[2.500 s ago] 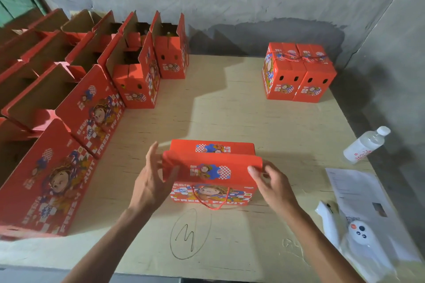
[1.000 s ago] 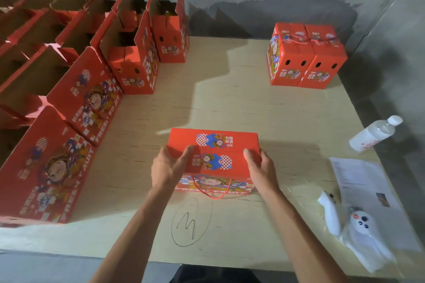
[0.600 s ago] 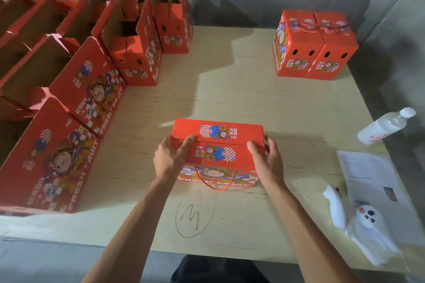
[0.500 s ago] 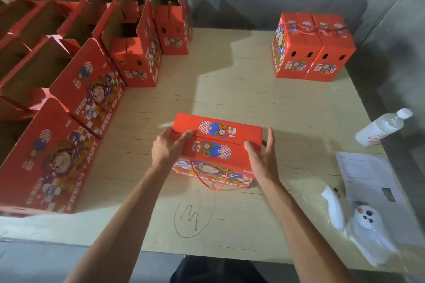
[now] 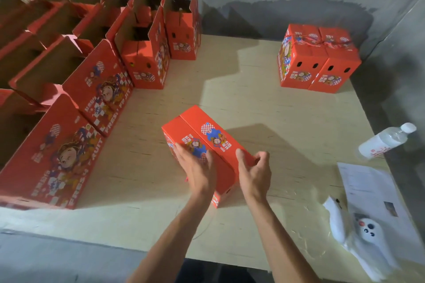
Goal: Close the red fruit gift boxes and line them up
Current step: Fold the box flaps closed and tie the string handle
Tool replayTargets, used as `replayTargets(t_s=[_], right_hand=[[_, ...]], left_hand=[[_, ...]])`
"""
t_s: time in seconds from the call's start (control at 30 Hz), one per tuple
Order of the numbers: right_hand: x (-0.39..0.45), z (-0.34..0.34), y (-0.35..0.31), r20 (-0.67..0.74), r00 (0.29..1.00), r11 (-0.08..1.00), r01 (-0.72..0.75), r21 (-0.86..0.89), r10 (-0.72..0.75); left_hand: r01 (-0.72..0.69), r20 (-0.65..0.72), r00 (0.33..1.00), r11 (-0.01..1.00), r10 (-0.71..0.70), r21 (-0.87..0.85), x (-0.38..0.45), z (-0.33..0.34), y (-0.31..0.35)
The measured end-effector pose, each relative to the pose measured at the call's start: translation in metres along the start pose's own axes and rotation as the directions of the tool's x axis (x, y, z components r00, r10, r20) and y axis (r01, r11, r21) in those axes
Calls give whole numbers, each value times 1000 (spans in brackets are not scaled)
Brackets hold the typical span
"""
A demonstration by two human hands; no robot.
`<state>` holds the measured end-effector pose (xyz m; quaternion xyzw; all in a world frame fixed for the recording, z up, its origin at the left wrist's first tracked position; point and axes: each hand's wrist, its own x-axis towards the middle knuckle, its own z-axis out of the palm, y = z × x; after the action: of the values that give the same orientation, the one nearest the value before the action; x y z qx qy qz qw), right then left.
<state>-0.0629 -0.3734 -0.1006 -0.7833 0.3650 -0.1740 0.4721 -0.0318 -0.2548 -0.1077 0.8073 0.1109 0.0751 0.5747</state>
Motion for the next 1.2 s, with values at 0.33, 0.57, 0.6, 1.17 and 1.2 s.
replayTargets(t_s=[0.33, 0.57, 0.6, 1.17, 1.2], right_hand=[[-8, 20, -19, 407, 914, 995, -42, 92, 1], [3, 46, -41, 548, 828, 898, -327, 294, 122], [4, 48, -41, 542, 830, 895, -335, 295, 132], [12, 51, -57, 429, 902, 939, -99, 331, -56], [9, 50, -63, 429, 898, 950, -49, 309, -93]], left_hand=[[2, 112, 994, 996, -12, 94, 71, -65, -17], [97, 69, 992, 987, -106, 128, 73, -69, -12], [135, 71, 987, 983, -145, 128, 71, -70, -11], [273, 105, 952, 954, -287, 127, 76, -94, -2], [210, 98, 969, 965, -227, 160, 77, -98, 4]])
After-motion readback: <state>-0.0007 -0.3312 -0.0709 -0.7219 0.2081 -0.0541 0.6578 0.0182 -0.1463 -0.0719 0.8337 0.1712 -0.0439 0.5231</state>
